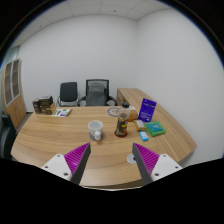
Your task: Pour water
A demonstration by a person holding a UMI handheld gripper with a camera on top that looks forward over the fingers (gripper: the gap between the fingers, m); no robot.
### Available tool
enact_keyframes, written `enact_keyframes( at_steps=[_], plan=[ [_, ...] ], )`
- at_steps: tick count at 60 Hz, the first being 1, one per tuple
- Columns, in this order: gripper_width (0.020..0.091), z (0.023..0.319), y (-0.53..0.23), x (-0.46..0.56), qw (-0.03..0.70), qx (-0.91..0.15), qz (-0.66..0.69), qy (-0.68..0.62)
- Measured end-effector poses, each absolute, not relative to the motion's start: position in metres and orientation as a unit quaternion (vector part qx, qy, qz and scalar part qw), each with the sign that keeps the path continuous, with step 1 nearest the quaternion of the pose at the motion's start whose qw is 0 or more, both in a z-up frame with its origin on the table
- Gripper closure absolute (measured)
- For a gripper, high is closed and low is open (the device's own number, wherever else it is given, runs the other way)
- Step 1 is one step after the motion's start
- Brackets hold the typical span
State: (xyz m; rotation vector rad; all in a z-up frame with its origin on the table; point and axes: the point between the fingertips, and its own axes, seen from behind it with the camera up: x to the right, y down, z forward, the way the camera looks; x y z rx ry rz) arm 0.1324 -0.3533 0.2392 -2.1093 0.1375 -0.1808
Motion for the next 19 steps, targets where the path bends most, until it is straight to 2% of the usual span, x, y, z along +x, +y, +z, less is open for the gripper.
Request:
enact_keyframes(
  at_steps=[19],
  plan=[
    [0.0249, 0.247, -0.387, 0.132, 0.487, -0.867, -0.086, 0.068]
  ],
)
